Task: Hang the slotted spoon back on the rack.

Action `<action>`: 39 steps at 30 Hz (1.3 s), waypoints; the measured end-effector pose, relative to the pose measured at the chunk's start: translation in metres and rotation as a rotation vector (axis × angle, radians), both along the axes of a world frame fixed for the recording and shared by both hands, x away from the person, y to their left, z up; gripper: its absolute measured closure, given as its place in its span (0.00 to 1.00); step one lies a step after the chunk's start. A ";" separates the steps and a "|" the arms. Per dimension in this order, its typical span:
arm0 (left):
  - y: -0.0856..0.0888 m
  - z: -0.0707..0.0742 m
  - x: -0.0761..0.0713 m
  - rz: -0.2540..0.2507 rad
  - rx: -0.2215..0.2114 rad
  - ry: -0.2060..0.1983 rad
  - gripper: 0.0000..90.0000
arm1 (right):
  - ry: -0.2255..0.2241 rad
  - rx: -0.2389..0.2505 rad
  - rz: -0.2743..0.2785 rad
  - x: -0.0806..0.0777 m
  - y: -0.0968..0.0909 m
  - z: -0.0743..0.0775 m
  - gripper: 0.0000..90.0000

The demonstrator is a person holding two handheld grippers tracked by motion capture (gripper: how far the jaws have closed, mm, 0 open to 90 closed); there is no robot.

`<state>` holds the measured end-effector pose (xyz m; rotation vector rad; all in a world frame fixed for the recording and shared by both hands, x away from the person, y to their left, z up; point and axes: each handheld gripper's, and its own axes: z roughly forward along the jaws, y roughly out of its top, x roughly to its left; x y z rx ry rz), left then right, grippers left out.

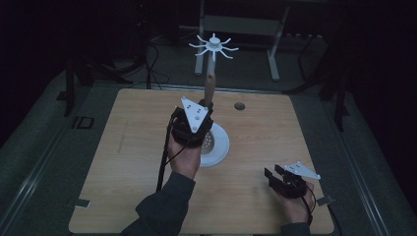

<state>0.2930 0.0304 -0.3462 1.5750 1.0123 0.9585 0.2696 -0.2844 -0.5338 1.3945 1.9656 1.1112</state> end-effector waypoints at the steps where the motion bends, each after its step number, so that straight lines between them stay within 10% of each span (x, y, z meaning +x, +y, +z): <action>1: 0.000 0.000 0.000 0.000 0.000 0.000 0.82 | 0.000 0.000 0.000 0.000 0.000 0.000 0.58; 39: -0.018 0.019 0.010 0.132 0.052 -0.012 0.82 | -0.003 0.004 0.000 0.000 -0.001 0.000 0.58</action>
